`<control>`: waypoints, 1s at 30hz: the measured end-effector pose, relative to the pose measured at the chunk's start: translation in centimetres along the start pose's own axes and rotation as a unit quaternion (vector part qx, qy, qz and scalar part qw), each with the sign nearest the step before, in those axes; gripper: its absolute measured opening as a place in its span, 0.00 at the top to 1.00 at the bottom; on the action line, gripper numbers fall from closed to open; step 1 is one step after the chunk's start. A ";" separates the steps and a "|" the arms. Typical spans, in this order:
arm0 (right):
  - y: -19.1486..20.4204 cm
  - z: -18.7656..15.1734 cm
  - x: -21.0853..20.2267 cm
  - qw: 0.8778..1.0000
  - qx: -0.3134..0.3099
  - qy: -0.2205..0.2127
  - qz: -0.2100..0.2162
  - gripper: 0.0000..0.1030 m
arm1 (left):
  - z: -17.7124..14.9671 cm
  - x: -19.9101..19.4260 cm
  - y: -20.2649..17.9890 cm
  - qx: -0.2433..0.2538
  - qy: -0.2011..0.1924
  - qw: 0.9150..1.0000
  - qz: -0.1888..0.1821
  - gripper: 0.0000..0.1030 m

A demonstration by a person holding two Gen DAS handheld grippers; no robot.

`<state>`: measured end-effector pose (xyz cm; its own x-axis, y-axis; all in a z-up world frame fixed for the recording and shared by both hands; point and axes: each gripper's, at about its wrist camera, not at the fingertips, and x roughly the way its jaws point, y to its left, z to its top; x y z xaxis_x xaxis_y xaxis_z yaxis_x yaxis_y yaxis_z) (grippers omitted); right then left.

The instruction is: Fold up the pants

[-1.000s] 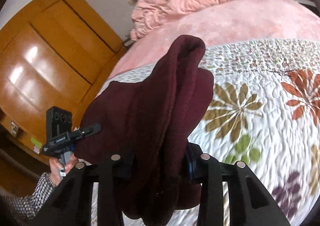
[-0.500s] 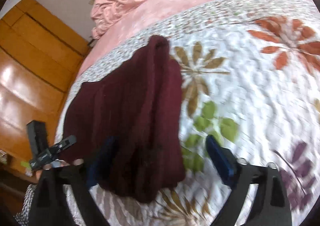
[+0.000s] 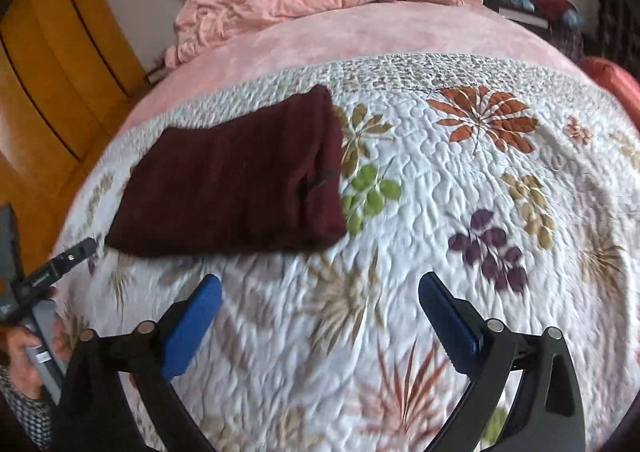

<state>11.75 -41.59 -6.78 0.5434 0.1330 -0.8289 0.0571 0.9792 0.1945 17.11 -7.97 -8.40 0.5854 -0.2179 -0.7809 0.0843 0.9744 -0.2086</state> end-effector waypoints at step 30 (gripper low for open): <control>6.4 -2.4 -5.8 0.998 -0.024 -0.005 -0.057 0.04 | -4.2 -9.6 -4.5 0.040 -0.034 0.998 0.042 0.03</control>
<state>6.97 -35.72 -1.98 0.5438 0.0180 -0.8390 0.0798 0.9941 0.0731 7.70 -10.46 -2.45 0.6456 -0.1335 -0.7519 0.0950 0.9910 -0.0943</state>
